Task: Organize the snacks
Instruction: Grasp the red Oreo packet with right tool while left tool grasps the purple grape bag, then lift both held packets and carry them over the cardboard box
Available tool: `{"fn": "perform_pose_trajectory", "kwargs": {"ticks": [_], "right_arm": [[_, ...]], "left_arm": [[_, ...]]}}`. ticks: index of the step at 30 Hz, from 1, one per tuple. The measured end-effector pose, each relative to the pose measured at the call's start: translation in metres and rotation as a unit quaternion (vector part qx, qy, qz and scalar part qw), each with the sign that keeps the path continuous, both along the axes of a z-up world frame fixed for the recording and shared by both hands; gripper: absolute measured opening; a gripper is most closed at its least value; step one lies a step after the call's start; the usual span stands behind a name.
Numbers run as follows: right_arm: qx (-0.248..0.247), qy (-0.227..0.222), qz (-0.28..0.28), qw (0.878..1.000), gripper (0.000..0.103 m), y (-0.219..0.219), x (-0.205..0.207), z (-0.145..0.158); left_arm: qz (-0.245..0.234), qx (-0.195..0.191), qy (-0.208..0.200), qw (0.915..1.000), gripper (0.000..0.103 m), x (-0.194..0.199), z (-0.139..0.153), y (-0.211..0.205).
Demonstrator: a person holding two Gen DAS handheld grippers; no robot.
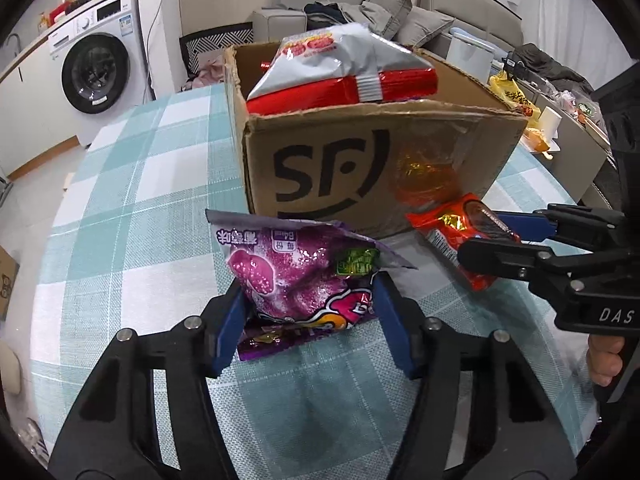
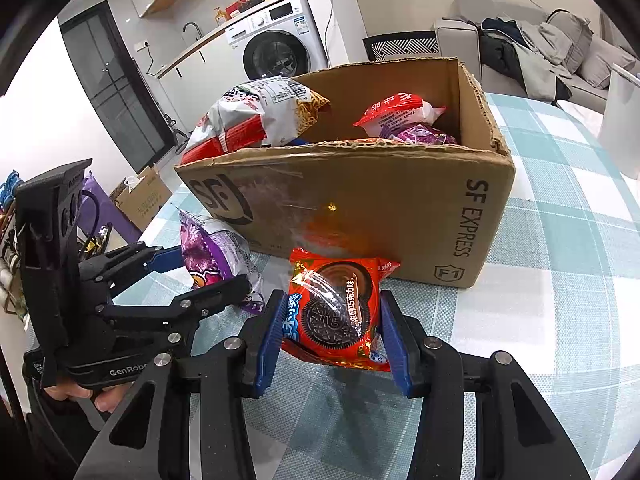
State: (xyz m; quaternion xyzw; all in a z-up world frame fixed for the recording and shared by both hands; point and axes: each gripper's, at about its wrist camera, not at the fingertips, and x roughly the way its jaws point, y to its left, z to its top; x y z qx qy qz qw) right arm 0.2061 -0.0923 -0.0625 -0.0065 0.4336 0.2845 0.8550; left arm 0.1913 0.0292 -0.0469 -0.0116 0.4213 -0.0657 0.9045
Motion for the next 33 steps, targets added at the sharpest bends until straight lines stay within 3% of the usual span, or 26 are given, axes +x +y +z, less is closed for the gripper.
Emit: {"fn": "perform_pose_trajectory", "kwargs": {"ticks": [16, 33], "right_arm": [[0.01, -0.01, 0.008, 1.0, 0.046, -0.007, -0.005, 0.01], [0.034, -0.046, 0.017, 0.998, 0.046, -0.028, -0.025, 0.036]], "left_arm": [[-0.018, -0.026, -0.024, 0.9992, 0.055, -0.012, 0.02, -0.004], [-0.013, -0.038, -0.079, 0.9961, 0.054, -0.046, 0.074, -0.006]]}}
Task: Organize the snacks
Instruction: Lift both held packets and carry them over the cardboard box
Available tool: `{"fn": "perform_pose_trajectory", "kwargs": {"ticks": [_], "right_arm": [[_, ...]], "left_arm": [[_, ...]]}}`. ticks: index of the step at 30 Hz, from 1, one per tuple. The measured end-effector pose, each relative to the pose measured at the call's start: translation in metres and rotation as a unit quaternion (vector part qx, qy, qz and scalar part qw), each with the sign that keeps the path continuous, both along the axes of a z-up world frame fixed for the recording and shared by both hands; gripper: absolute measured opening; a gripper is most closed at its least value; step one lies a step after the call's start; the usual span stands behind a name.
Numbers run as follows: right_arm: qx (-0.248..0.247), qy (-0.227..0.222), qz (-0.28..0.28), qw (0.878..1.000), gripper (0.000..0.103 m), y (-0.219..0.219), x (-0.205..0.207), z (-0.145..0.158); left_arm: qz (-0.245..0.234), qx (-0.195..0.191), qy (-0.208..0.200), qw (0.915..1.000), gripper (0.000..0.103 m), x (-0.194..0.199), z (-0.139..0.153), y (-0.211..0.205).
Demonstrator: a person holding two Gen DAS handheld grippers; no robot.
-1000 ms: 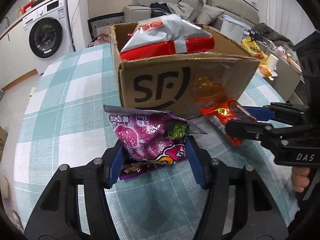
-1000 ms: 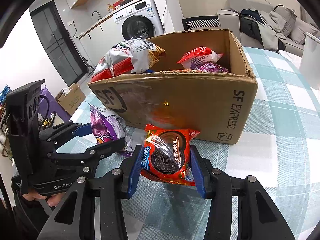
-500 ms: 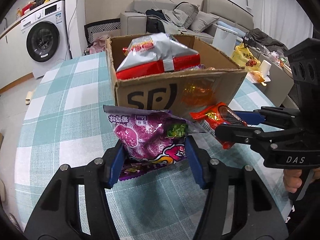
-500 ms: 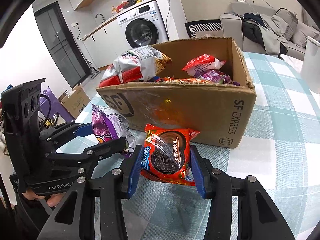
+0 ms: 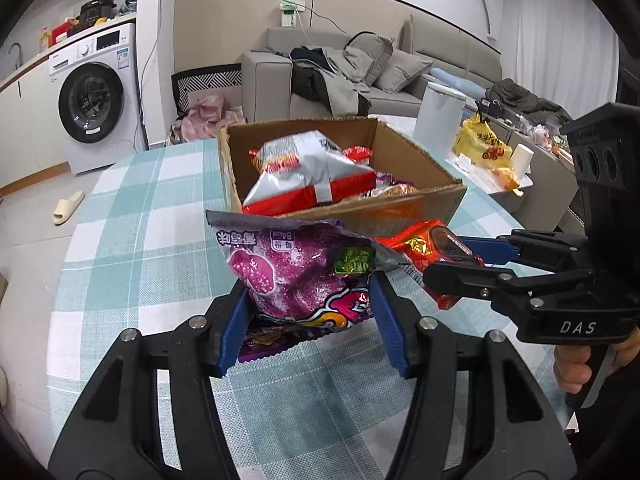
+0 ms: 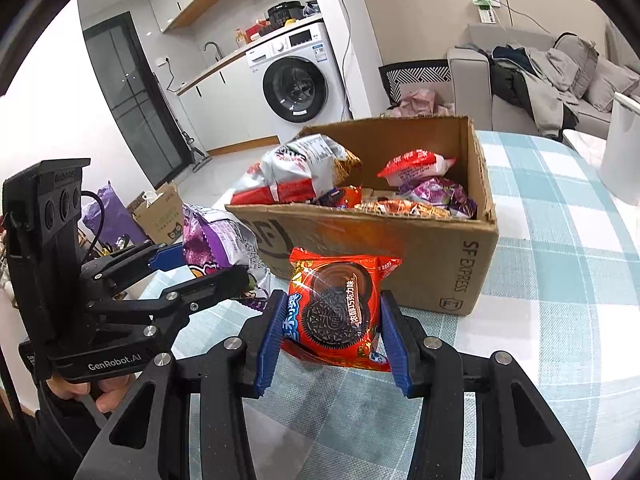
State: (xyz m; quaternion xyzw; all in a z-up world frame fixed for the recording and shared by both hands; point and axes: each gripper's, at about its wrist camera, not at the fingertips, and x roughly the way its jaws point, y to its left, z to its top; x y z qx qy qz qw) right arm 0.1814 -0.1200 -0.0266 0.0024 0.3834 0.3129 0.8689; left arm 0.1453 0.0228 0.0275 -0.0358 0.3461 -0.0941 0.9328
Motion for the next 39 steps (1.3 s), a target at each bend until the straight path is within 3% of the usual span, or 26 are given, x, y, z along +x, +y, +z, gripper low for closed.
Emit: {"fn": "perform_pose_trajectory", "kwargs": {"ticks": [16, 29, 39], "right_arm": [[0.026, -0.036, -0.01, 0.999, 0.046, -0.019, -0.018, 0.028], [0.037, -0.067, -0.035, 0.996, 0.046, -0.029, -0.009, 0.062], [0.031, -0.076, -0.043, 0.996, 0.046, -0.027, 0.005, 0.076]], "left_arm": [[0.025, -0.014, -0.04, 0.9988, 0.054, -0.019, 0.037, 0.008], [0.036, -0.013, -0.049, 0.9981, 0.054, 0.006, 0.053, 0.007], [0.036, -0.005, -0.045, 0.9983, 0.054, 0.034, 0.048, 0.001]]}}
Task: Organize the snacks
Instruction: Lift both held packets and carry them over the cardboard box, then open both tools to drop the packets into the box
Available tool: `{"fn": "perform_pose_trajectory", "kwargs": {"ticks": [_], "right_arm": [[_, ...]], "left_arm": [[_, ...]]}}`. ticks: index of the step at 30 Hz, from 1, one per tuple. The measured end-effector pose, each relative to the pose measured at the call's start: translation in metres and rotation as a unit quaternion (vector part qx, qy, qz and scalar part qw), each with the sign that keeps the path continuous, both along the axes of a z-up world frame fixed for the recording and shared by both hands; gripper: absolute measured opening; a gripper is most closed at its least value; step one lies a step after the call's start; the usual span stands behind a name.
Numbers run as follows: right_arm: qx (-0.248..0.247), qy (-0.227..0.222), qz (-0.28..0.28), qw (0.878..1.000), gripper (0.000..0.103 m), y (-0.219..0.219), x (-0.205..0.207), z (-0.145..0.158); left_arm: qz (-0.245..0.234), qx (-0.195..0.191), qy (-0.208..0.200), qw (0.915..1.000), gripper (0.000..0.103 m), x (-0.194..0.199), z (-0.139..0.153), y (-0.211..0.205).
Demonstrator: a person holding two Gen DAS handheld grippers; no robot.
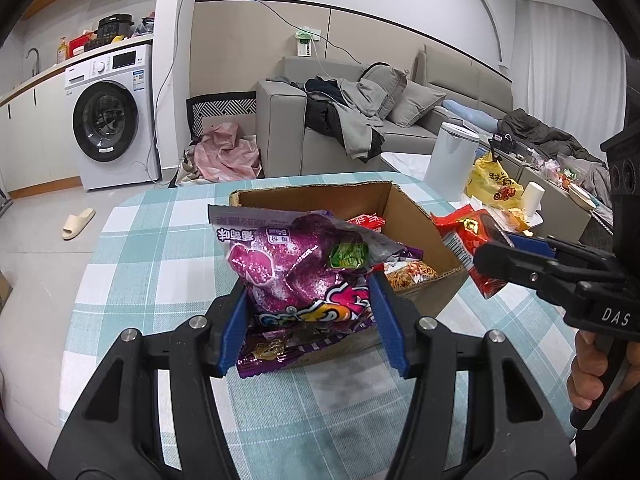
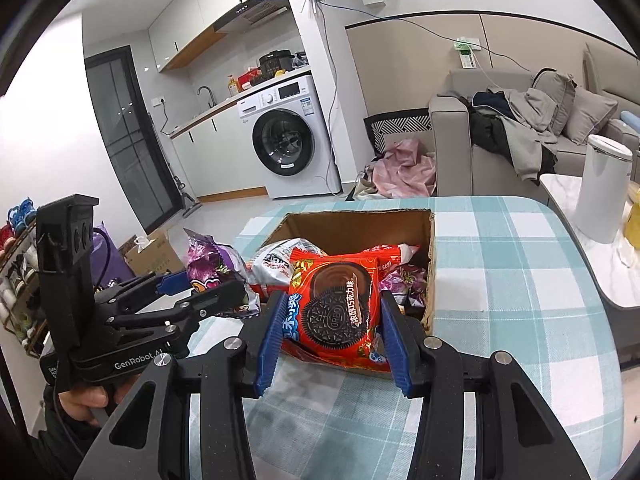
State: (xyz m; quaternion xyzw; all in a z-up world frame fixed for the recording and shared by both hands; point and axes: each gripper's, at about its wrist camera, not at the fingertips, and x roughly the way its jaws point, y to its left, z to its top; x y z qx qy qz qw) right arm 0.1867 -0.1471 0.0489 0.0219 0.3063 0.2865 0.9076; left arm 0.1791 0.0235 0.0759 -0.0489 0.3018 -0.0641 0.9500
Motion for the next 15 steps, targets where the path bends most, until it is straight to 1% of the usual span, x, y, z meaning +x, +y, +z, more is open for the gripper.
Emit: {"fn": "perform_pose_trajectory", "kwargs": {"ticks": [3, 7, 15], "right_arm": [[-0.005, 0.0, -0.002, 1.0, 0.046, 0.002, 0.004, 0.0], [-0.007, 0.003, -0.005, 1.0, 0.046, 0.002, 0.011, -0.001], [-0.009, 0.006, -0.012, 1.0, 0.046, 0.004, 0.022, -0.003]], "left_arm": [[0.0, 0.006, -0.002, 1.0, 0.052, 0.008, -0.001, -0.002], [0.001, 0.005, 0.0, 1.0, 0.051, 0.019, -0.001, -0.005], [0.0, 0.011, 0.005, 0.9999, 0.051, 0.041, -0.007, -0.011]]}}
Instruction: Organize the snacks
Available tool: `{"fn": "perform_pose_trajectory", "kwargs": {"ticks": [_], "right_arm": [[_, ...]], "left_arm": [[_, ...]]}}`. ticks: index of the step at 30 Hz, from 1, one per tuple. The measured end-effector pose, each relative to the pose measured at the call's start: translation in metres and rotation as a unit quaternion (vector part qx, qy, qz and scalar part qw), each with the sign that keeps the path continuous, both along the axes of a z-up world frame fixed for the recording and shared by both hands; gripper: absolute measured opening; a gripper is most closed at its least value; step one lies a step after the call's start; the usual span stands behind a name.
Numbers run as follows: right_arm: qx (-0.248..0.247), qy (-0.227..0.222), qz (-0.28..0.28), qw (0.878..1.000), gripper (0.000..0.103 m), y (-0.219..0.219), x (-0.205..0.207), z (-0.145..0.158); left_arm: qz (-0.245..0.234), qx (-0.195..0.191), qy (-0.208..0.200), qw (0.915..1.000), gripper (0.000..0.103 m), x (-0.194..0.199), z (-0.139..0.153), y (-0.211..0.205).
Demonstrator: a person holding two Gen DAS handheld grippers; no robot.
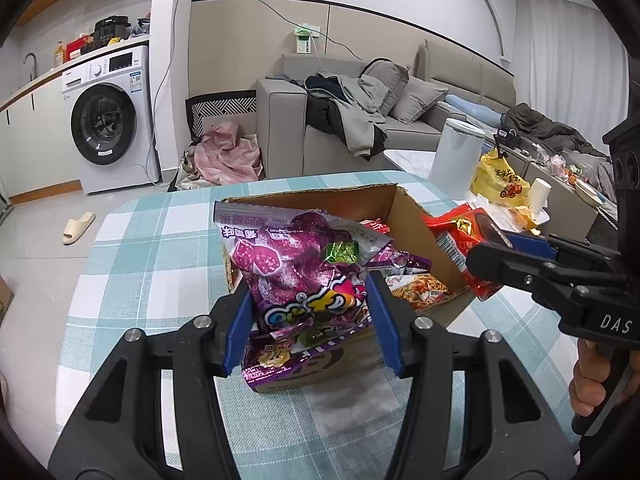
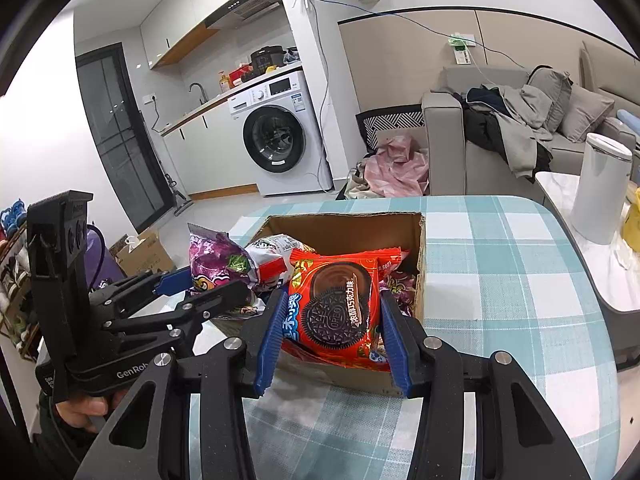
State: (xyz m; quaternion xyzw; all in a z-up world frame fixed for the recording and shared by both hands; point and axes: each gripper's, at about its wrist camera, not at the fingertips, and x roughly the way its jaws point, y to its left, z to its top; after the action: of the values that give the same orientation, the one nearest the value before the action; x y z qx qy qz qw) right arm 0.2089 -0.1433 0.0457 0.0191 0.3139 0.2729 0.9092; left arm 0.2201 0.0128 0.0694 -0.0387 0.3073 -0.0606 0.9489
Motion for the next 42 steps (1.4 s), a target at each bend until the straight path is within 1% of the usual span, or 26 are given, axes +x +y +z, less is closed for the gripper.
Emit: {"fn": "perform_pose_trajectory", "kwargs": {"ticks": [5, 10, 14, 18, 21, 22, 23, 24, 25, 26, 28, 30, 31, 32, 33, 34, 35, 38, 42], "right_arm": [[-0.001, 0.004, -0.003, 1.0, 0.046, 0.002, 0.005, -0.002], [0.001, 0.011, -0.006, 1.0, 0.046, 0.005, 0.012, -0.006], [0.0, 0.016, -0.009, 1.0, 0.047, 0.007, 0.017, -0.008], [0.006, 0.015, -0.016, 1.0, 0.051, 0.006, 0.021, -0.006], [0.003, 0.011, -0.015, 1.0, 0.051, 0.006, 0.021, -0.003], [0.001, 0.009, -0.015, 1.0, 0.052, 0.006, 0.02, -0.002], [-0.001, 0.007, -0.014, 1.0, 0.054, 0.005, 0.018, -0.001], [-0.001, 0.006, -0.014, 1.0, 0.06, 0.005, 0.019, 0.0], [-0.002, 0.004, -0.014, 1.0, 0.064, 0.004, 0.018, 0.0], [-0.001, 0.004, -0.014, 1.0, 0.07, 0.004, 0.017, 0.001], [0.003, 0.0, -0.007, 1.0, 0.077, 0.003, 0.014, 0.002], [0.002, -0.004, -0.004, 1.0, 0.09, 0.002, 0.012, 0.003], [0.005, -0.009, -0.002, 1.0, 0.093, 0.002, 0.009, 0.004], [0.008, -0.011, 0.0, 1.0, 0.097, 0.001, 0.008, 0.005], [0.01, -0.012, 0.001, 1.0, 0.1, 0.001, 0.006, 0.005], [0.013, -0.016, 0.005, 1.0, 0.101, 0.001, 0.004, 0.006], [0.014, -0.019, 0.008, 1.0, 0.101, 0.001, 0.002, 0.006], [0.014, -0.034, 0.016, 0.999, 0.102, 0.002, -0.004, 0.007], [0.012, -0.041, 0.021, 0.999, 0.102, 0.002, -0.009, 0.005]], "left_arm": [[0.0, 0.002, 0.003, 1.0, 0.051, 0.007, -0.004, -0.003], [0.001, 0.004, 0.018, 0.9998, 0.05, 0.02, -0.013, -0.006], [-0.001, 0.006, 0.022, 0.9997, 0.05, 0.024, -0.02, -0.009], [-0.002, 0.009, 0.021, 0.9997, 0.051, 0.024, -0.021, -0.012], [-0.004, 0.013, 0.018, 0.9997, 0.051, 0.022, -0.02, -0.011], [-0.005, 0.014, 0.016, 0.9998, 0.053, 0.019, -0.018, -0.012], [-0.005, 0.014, 0.014, 0.9998, 0.059, 0.017, -0.017, -0.012], [-0.003, 0.013, 0.011, 0.9999, 0.064, 0.014, -0.016, -0.011], [-0.001, 0.012, 0.008, 0.9999, 0.074, 0.011, -0.014, -0.01], [0.002, 0.01, 0.003, 0.9999, 0.082, 0.008, -0.013, -0.009], [0.003, 0.006, -0.008, 0.9999, 0.083, -0.001, -0.009, -0.007], [0.004, 0.005, -0.013, 0.9999, 0.084, -0.007, -0.006, -0.005], [0.006, 0.005, -0.013, 0.9999, 0.085, -0.01, -0.005, -0.005], [0.01, 0.006, -0.013, 0.9999, 0.088, -0.012, -0.004, -0.004], [0.012, 0.006, -0.014, 0.9998, 0.09, -0.016, -0.003, -0.003], [0.013, 0.004, -0.017, 0.9998, 0.095, -0.019, -0.001, -0.002], [0.015, 0.002, -0.023, 0.9996, 0.103, -0.023, 0.0, 0.0], [0.019, -0.002, -0.041, 0.999, 0.103, -0.035, 0.004, 0.003], [0.023, -0.006, -0.047, 0.9986, 0.103, -0.045, 0.008, 0.007]]}}
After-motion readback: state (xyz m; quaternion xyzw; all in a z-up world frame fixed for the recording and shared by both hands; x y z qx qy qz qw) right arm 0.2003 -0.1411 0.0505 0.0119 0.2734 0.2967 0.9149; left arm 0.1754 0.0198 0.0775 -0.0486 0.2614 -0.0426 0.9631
